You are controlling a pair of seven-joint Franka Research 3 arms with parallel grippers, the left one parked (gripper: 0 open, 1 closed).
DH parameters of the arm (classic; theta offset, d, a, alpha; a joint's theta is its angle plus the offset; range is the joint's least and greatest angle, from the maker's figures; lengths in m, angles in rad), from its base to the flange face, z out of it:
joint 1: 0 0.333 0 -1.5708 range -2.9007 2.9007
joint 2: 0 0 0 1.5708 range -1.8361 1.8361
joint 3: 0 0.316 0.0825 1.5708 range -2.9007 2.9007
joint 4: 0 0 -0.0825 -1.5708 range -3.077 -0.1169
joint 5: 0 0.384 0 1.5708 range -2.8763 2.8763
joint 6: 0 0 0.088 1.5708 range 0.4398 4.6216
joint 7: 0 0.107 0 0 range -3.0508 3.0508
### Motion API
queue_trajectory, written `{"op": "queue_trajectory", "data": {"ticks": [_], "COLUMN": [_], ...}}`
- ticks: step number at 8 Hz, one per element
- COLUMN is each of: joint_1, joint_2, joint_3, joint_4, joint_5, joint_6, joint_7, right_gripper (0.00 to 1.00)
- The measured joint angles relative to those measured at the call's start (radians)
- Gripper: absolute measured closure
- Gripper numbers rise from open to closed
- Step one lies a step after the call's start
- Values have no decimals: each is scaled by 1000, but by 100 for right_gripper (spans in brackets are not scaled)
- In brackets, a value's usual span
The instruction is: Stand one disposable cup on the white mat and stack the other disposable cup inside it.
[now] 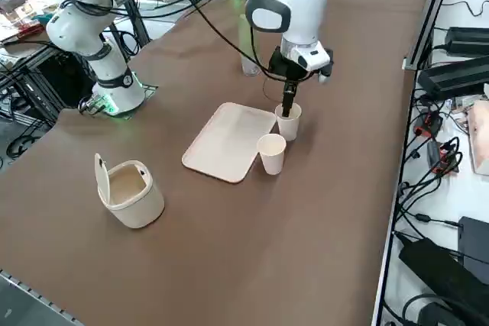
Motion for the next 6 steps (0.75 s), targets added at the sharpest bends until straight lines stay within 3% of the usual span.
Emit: {"op": "queue_trajectory", "data": {"ticks": [1,4,6], "joint_1": [0,0,0], "joint_2": [5,11,11], "joint_3": [0,0,0], "joint_4": [0,0,2], "joint_5": [0,7,36], "joint_6": [10,19,20], "joint_7": [0,1,1], "right_gripper": [27,48,89]}}
